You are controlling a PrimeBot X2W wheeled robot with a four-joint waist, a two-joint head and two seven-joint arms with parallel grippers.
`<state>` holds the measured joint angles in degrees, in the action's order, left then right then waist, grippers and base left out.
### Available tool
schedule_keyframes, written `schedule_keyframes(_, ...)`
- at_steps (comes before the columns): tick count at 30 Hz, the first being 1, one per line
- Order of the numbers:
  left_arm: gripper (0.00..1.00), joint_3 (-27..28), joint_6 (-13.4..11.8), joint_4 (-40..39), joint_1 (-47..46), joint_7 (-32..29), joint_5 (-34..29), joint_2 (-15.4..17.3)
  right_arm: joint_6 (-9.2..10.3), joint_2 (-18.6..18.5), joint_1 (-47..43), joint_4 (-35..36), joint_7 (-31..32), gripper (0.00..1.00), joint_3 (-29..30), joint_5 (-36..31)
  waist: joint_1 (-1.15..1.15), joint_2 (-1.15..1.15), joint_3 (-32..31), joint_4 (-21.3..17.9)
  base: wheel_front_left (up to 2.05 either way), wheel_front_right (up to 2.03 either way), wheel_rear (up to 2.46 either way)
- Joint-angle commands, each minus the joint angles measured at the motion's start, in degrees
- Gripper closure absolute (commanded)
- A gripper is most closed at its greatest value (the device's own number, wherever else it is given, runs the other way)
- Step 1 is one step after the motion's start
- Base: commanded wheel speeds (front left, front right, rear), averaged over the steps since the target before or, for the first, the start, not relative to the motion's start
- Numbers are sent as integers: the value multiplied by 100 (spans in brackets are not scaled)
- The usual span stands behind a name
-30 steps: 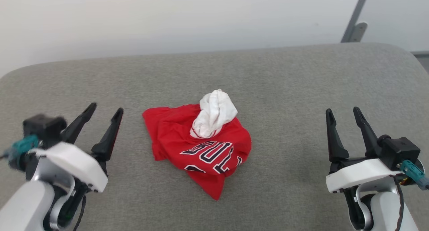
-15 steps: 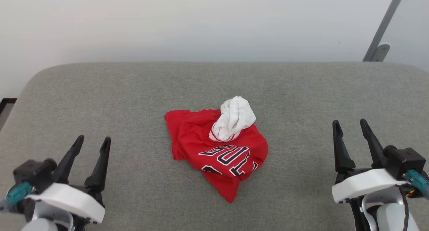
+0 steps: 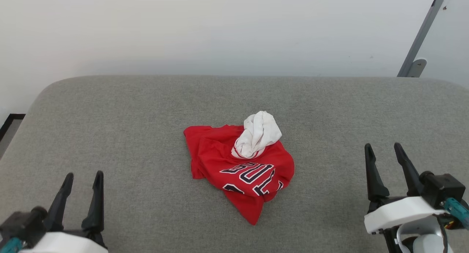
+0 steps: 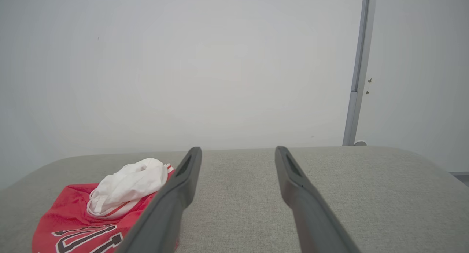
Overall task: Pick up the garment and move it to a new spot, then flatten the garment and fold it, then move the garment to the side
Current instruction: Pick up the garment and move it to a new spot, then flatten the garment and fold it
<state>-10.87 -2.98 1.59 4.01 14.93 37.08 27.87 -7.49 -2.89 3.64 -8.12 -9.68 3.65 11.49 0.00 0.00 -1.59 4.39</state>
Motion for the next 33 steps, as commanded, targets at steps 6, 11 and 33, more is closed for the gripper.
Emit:
schedule_keyframes(6,0,603,347,-30,446,34,-499,-528,0,-1,-191,17,-49,0,49,26,0,0,-33,-5,0,0,0)
schedule_keyframes(11,0,975,606,52,636,33,-826,-934,0,0,-289,39,-58,0,89,57,0,0,-55,2,0,0,0)
schedule_keyframes(33,0,1452,1043,307,550,34,-1610,-1642,0,-1,-384,-35,-151,0,69,141,0,0,-3,-27,0,0,0)
